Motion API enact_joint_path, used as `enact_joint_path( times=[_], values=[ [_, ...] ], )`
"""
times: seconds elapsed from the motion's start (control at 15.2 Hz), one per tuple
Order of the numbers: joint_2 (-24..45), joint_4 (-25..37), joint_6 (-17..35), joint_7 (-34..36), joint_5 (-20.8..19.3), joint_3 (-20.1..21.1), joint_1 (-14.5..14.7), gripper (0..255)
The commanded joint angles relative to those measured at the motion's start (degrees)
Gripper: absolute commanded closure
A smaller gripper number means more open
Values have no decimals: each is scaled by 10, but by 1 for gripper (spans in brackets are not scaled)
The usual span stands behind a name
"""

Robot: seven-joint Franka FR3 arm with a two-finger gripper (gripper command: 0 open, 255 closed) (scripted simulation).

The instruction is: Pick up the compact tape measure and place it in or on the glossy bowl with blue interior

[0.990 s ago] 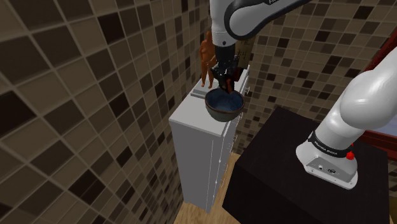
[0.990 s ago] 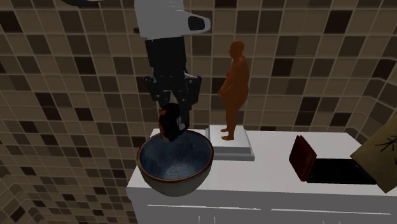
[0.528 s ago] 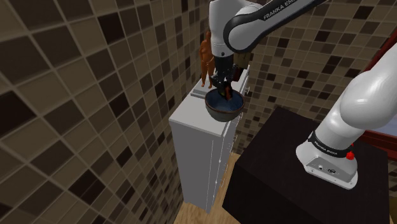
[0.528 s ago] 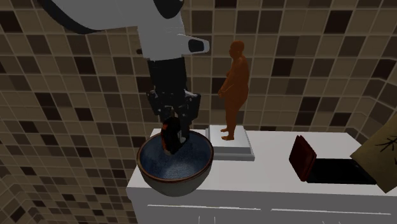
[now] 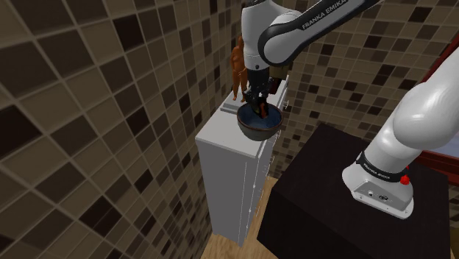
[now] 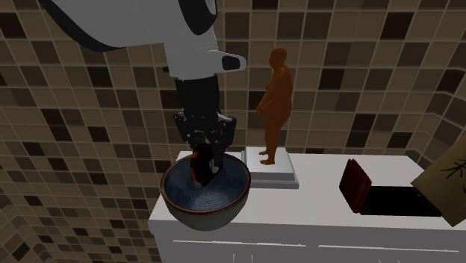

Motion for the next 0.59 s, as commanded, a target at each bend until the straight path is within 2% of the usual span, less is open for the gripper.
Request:
enact_joint_path(
  times=[0.0,0.07,0.13,0.46,0.53],
  values=[
    [0,0,0,0,0,0,0,255],
    [0,0,0,0,0,0,0,255],
    [0,0,0,0,0,0,0,0],
    [0,0,0,0,0,0,0,0],
    [-9,12,-20,-3,4,0,1,0]
  ],
)
